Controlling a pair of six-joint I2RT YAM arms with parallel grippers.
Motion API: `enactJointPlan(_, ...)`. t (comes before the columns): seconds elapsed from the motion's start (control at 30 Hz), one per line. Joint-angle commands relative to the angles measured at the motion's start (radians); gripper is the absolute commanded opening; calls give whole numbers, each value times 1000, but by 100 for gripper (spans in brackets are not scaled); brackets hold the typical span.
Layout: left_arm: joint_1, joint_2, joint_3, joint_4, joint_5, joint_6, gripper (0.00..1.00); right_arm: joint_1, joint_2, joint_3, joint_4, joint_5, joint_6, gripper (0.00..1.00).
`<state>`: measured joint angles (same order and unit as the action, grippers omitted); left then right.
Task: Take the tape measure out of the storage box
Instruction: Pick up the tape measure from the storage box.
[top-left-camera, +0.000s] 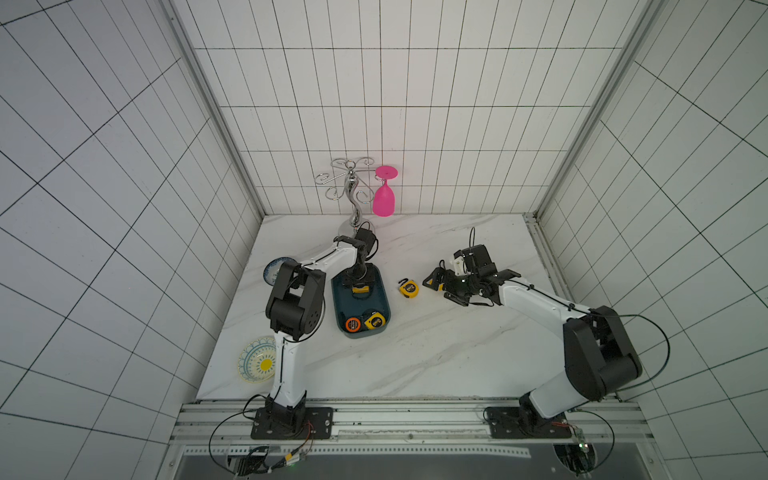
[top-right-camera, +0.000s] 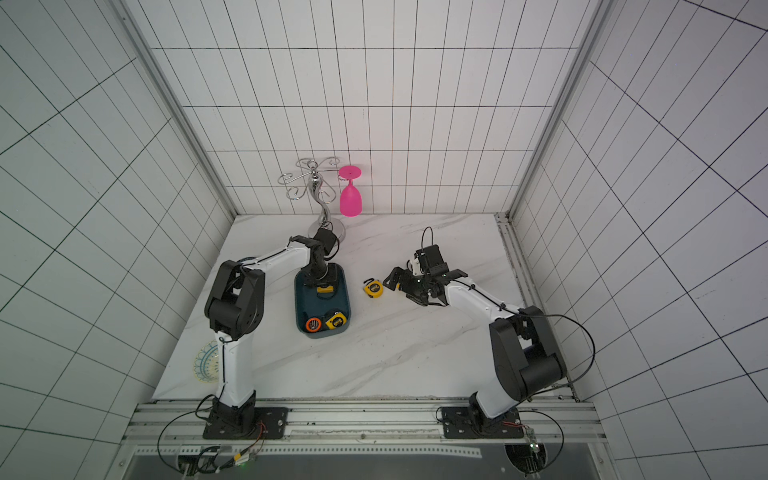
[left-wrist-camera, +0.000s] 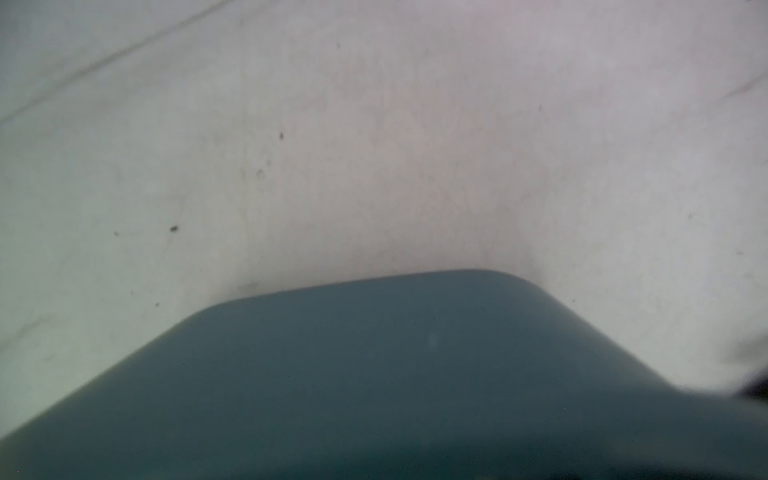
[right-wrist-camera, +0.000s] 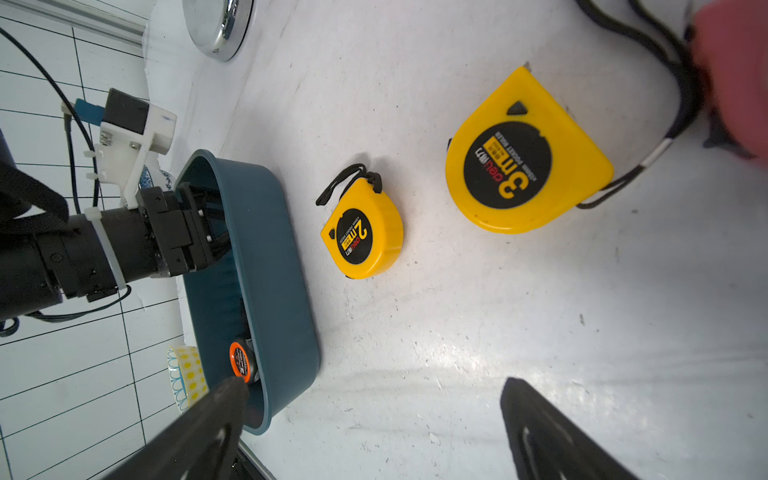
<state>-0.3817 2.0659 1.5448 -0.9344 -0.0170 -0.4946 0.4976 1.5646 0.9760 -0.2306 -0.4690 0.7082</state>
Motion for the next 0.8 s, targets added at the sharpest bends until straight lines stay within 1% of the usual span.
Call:
enactJointPlan(0.0, -2, -116, -28, 2, 24, -58, 0, 12, -3, 30, -1, -8, -23, 99)
enactJointPlan(0.13, -3, -221, -58, -3, 42, -114, 0, 41, -2, 39, 18, -3, -24, 99)
enactJointPlan(0.33, -8, -367, -86, 4, 98, -219, 0, 87, -9, 47, 70, 11, -8, 99)
enactJointPlan(0.53, -29, -460, -100, 38, 162, -343, 0, 138, -55, 30, 168, 51, 12, 99)
enactJointPlan(0.67, -41, -512, -121, 110, 231, -437, 0, 174, -102, 2, 254, 85, 22, 99)
enactJointPlan(0.77, -57, -530, -107, 138, 252, -490, 0, 200, -138, -12, 303, 112, 20, 99)
